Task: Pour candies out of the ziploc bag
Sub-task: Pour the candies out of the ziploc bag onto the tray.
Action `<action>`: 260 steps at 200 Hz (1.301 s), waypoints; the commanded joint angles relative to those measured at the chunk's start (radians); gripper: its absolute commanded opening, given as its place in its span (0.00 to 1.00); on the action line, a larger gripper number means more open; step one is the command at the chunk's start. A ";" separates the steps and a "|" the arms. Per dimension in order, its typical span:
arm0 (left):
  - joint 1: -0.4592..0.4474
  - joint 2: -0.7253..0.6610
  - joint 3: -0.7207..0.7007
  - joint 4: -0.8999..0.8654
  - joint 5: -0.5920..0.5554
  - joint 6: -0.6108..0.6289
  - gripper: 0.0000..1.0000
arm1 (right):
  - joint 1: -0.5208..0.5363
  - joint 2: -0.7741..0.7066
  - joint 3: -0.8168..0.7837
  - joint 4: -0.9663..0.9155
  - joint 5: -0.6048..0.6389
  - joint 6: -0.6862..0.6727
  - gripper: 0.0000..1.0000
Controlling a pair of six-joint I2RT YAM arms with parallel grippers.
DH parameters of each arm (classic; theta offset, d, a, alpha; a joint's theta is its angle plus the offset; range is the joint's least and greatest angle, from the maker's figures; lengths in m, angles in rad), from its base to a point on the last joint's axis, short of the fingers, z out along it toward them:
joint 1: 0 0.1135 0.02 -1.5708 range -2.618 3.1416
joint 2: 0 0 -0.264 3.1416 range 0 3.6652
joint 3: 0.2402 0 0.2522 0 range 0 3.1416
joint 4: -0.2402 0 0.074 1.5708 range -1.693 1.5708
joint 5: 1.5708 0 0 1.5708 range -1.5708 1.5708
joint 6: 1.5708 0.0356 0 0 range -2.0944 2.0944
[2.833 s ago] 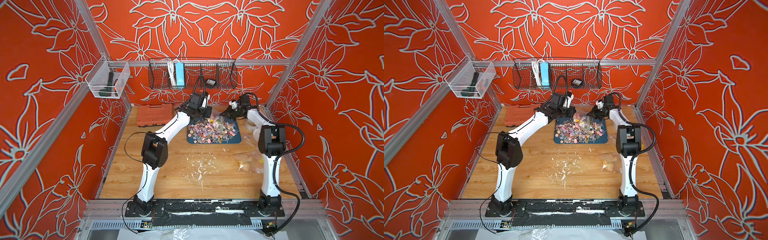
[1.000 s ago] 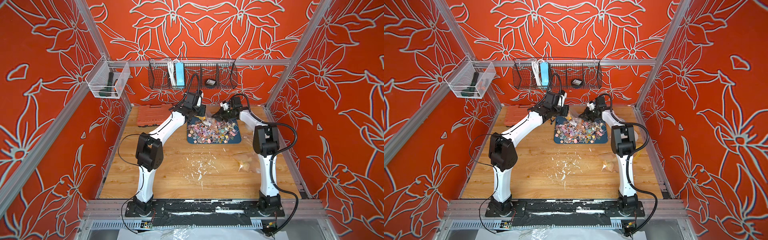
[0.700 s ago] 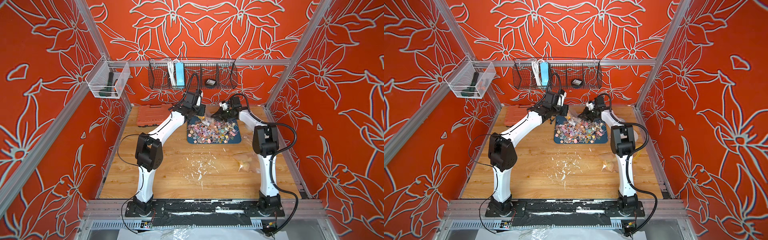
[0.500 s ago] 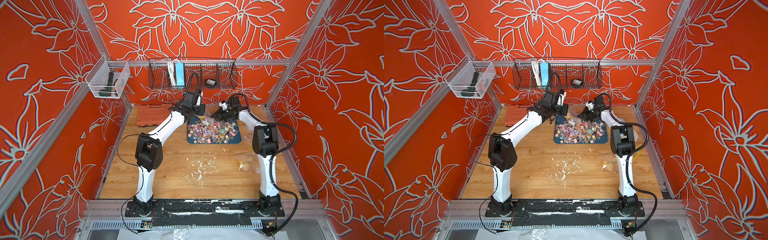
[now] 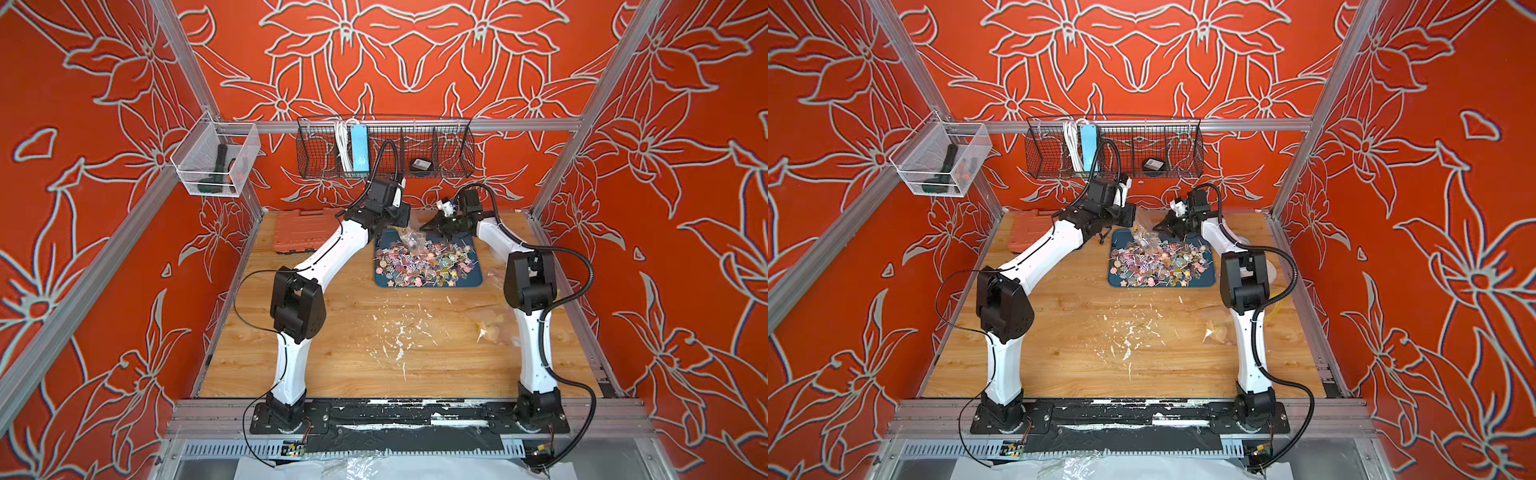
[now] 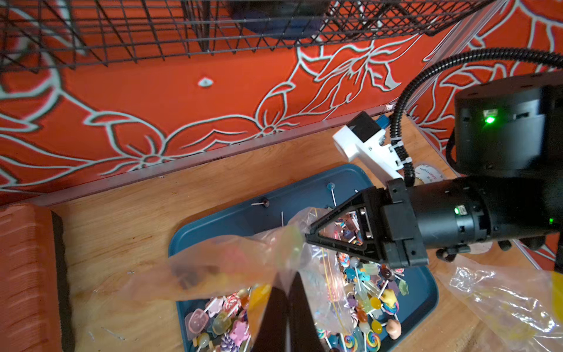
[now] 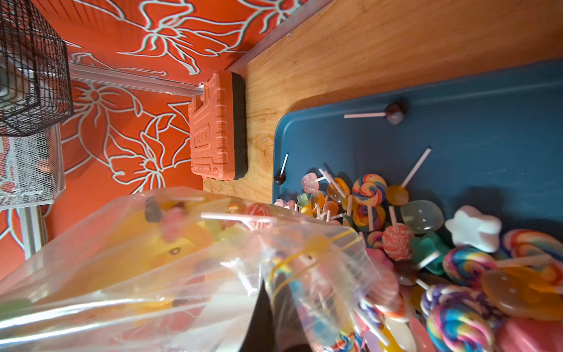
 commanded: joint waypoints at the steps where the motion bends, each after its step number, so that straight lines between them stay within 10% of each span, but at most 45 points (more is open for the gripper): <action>1: 0.013 -0.059 0.031 0.067 -0.027 0.027 0.00 | 0.006 0.038 0.006 -0.019 0.017 0.007 0.00; 260: 0.025 -0.062 0.056 0.076 -0.090 0.084 0.00 | 0.068 0.129 0.110 0.024 0.000 0.073 0.00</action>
